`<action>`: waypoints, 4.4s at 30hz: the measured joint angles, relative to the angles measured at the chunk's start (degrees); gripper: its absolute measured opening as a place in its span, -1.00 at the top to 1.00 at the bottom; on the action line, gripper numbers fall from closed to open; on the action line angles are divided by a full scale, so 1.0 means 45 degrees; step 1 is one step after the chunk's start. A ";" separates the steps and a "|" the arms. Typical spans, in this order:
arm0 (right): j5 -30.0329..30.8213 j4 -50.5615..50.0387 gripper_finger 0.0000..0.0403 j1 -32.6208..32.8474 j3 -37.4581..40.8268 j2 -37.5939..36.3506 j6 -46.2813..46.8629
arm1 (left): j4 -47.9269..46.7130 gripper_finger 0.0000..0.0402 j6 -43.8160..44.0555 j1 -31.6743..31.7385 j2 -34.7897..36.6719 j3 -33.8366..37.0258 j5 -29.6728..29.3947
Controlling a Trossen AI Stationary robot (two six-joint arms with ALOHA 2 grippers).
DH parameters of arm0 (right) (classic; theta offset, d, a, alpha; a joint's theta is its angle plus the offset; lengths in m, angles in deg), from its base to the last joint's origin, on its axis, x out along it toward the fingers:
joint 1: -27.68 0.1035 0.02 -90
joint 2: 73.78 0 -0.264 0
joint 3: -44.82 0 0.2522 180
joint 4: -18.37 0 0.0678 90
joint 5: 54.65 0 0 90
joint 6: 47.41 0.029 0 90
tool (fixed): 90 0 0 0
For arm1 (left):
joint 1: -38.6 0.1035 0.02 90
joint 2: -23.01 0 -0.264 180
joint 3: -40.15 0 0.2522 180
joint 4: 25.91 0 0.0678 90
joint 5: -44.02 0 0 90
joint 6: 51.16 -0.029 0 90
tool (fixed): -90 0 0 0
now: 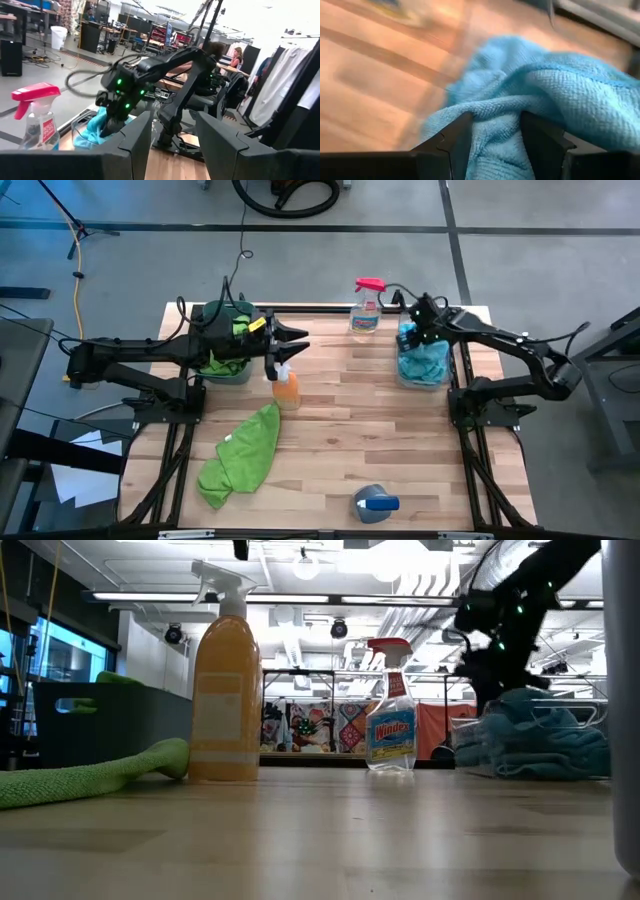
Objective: Sort microfiber towel by color & place in baskets
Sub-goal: Put the blue microfiber towel into the transparent bin, then put the green microfiber towel into the green bin
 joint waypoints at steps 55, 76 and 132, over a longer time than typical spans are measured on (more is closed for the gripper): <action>0.0604 -0.0402 0.18 -0.1225 -0.2881 -0.0951 0.0799 | -0.0015 0.28 0.0229 -0.0029 0.0000 0.0004 -0.0135; -0.4898 0.9269 0.18 0.6944 -0.2640 -0.1396 0.0904 | -0.0015 0.28 0.1574 -0.0275 0.0000 0.0000 -0.0077; -0.1934 0.6697 0.18 1.0423 -0.2635 -0.1396 0.1039 | -1.6519 0.28 0.2014 -1.3171 -0.5668 -0.2261 0.0610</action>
